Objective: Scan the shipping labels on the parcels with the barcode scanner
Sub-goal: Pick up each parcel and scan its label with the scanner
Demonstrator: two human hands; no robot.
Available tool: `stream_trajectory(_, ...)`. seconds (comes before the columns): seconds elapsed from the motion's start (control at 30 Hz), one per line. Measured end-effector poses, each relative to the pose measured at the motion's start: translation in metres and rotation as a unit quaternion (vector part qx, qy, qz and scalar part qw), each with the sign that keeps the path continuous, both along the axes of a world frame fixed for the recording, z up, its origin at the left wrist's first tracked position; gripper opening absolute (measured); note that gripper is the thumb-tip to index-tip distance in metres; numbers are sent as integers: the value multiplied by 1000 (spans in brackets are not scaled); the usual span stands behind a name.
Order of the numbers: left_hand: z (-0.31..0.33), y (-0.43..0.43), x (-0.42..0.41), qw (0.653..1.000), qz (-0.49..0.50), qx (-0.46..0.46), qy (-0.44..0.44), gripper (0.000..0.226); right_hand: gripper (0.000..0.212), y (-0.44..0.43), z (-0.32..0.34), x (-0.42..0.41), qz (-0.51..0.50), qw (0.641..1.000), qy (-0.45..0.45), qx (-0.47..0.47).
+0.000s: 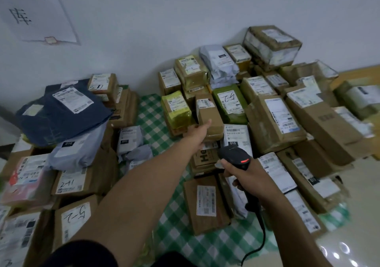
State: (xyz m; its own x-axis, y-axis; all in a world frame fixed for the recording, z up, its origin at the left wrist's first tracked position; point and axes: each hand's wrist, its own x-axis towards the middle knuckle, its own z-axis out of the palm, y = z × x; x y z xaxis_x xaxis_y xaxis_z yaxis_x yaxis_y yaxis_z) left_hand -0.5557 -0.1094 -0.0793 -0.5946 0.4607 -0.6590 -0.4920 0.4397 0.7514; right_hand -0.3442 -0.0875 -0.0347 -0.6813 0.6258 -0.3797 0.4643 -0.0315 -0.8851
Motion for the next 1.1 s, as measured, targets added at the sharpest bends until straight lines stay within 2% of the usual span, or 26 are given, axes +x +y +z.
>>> stream_trajectory(0.17,-10,2,3,996,46,67,-34,53,10,4,-1,2,-10,1000,18,-13)
stream_trajectory(0.3,-9,-28,18,988,77,135,-25,57,9,4,-1,4,-27,998,47,-12)
stream_trajectory(0.4,-1,-61,42,982,68,173,16,64,18,-1,1,0,-77,994,79,-4)
stream_trajectory(0.5,8,-94,70,977,57,204,35,63,40,-9,-1,-8,-115,986,117,-1)
stream_trajectory(0.57,12,-112,87,977,48,201,52,66,48,-17,0,-12,-132,981,140,1)
stream_trajectory(0.67,14,-133,105,979,27,180,91,81,41,-29,3,-13,-135,976,171,-9)
stream_trajectory(0.8,14,-148,110,976,-22,172,131,80,50,-37,1,-10,-126,975,181,-17)
stream_trajectory(0.87,18,-152,108,976,-33,155,147,75,48,-40,0,-6,-114,978,171,20)
stream_trajectory(1.0,33,-156,99,974,6,140,178,42,50,-43,0,1,-45,986,144,65)
stream_trajectory(1.1,35,-163,84,970,-13,124,211,47,52,-44,1,6,-17,988,133,70)
